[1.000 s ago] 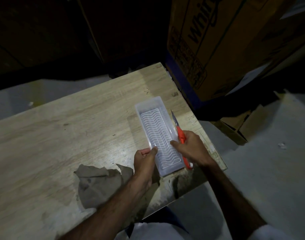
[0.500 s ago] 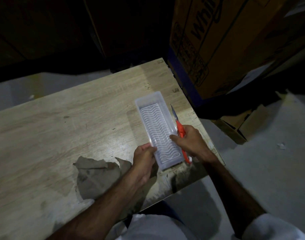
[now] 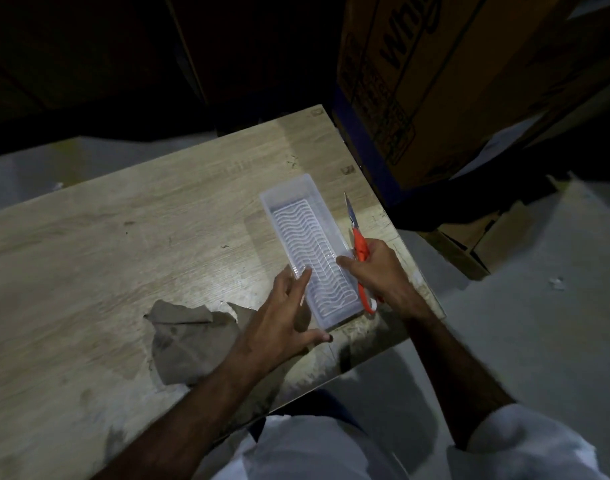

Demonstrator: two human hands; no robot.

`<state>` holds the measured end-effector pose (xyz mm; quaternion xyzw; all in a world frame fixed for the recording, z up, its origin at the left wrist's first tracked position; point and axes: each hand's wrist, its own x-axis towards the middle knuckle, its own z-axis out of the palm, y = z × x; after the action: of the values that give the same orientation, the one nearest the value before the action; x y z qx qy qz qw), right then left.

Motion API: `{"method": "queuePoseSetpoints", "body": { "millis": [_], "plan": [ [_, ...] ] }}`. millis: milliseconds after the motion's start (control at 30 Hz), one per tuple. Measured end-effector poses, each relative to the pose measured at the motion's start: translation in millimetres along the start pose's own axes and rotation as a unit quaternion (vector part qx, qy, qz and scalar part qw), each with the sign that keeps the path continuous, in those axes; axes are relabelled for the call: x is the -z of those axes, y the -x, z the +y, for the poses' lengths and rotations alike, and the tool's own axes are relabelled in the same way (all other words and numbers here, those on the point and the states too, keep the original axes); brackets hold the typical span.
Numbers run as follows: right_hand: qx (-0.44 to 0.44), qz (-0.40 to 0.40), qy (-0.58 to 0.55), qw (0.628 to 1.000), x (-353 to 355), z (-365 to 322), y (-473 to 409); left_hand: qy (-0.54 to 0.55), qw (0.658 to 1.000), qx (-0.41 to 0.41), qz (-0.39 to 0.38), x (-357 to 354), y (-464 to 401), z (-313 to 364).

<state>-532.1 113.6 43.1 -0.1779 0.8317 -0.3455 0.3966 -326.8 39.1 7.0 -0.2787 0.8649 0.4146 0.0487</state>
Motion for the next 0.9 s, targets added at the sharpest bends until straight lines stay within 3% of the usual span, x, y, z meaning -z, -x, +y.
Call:
{"method": "queuePoseSetpoints", "body": {
  "millis": [67, 167, 300, 533, 733, 833, 900],
  "plan": [
    [0.004, 0.01, 0.006, 1.0, -2, 3, 2, -0.099, 0.994, -0.029, 0.03, 0, 1, 2],
    [0.012, 0.035, 0.017, 0.999, -4, 6, 5, -0.164, 0.986, -0.041, 0.006, 0, 2, -1],
    [0.019, 0.02, 0.009, 1.0, -3, 10, 11, -0.196, 0.979, -0.053, -0.03, 8, -3, 3],
    [0.037, 0.024, 0.042, 0.998, -3, 21, 20, -0.183, 0.98, -0.076, -0.02, 16, 1, 0],
    [0.075, 0.078, 0.235, 0.966, -3, 16, 41, 0.016, 0.997, -0.07, 0.017, 4, 3, -30],
    [0.096, 0.056, 0.36, 0.926, -9, 1, 61, 0.152, 0.986, 0.01, 0.064, -8, 0, -35],
    [0.088, 0.025, 0.398, 0.913, -16, -9, 75, 0.224, 0.973, -0.003, 0.059, -12, -3, -31]
  ]
}}
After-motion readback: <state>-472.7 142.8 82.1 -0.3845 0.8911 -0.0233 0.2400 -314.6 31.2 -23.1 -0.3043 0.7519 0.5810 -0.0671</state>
